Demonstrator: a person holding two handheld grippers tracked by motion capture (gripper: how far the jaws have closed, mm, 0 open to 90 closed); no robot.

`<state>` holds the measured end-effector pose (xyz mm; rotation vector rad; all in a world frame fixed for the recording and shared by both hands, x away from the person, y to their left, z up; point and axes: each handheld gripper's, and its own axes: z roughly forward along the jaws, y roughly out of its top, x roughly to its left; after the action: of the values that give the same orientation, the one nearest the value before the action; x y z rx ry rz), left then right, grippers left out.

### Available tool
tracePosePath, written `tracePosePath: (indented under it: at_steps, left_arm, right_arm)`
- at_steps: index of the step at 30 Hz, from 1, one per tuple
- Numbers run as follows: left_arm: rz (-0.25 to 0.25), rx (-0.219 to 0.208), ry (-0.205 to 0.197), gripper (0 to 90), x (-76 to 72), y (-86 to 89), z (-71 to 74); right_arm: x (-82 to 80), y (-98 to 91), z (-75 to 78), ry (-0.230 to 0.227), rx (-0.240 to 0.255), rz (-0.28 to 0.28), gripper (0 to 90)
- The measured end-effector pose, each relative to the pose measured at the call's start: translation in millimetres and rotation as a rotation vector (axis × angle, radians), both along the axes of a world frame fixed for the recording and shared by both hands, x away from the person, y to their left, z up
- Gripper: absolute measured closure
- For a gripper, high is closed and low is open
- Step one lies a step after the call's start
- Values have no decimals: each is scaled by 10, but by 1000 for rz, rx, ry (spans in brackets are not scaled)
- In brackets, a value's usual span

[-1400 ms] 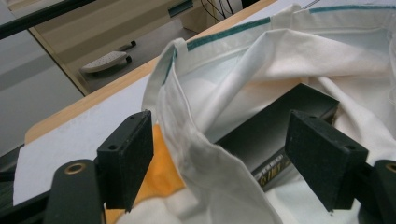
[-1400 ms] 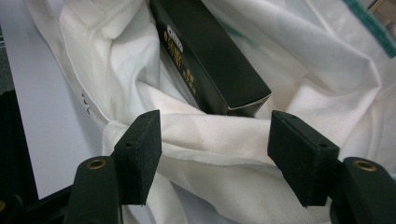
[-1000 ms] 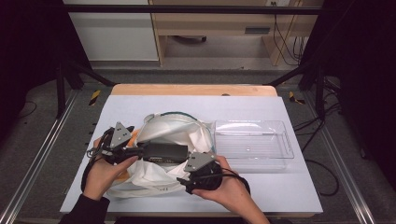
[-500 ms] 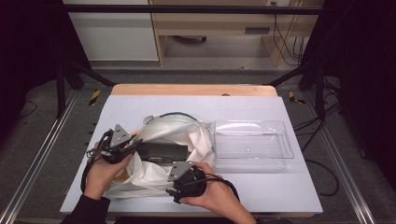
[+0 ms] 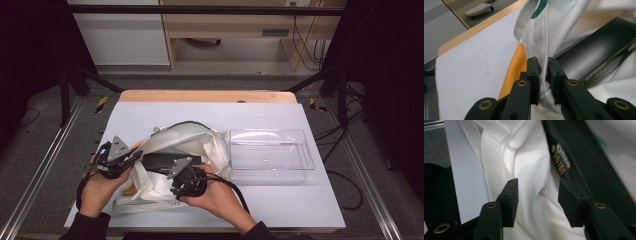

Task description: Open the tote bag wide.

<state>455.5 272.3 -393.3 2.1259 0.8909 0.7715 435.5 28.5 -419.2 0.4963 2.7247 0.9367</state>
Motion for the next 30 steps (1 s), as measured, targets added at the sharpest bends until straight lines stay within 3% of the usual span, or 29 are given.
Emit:
tracePosePath:
  at_steps: [4, 8, 11, 12, 17, 19, 21, 23, 26, 30]
  left_arm:
    - [12, -20, -3, 817, -36, 121, 28]
    - [31, -38, -1, 817, -26, 204, 7]
    - [48, -39, -22, 818, -10, 236, -10]
    - [56, -41, -34, 818, -7, 236, -14]
    - [78, -61, -65, 818, -3, 265, -9]
    - [84, -59, -64, 818, 1, 292, -20]
    - [94, -66, -56, 818, 15, 321, -57]
    - [98, -72, -41, 818, 34, 334, -104]
    - [100, -65, -17, 817, 62, 345, -191]
    - [102, -70, 13, 816, 109, 353, -326]
  right_arm:
    - [-11, -2, -198, 23, -44, -14, 571]
    - [-47, -25, -279, 5, -53, -9, 666]
    - [-62, -52, -282, -21, -34, -6, 849]
    - [-71, -54, -269, -27, -34, -12, 868]
    - [-134, -70, -187, -67, -20, -9, 885]
    - [-224, -132, -72, -108, 4, -12, 889]
    - [-250, -147, -49, -121, 9, -8, 889]
    - [-367, -158, -44, -166, 11, 16, 891]
    - [-401, -147, -116, -167, -2, 23, 891]
    - [-382, -177, -237, -132, 8, 21, 892]
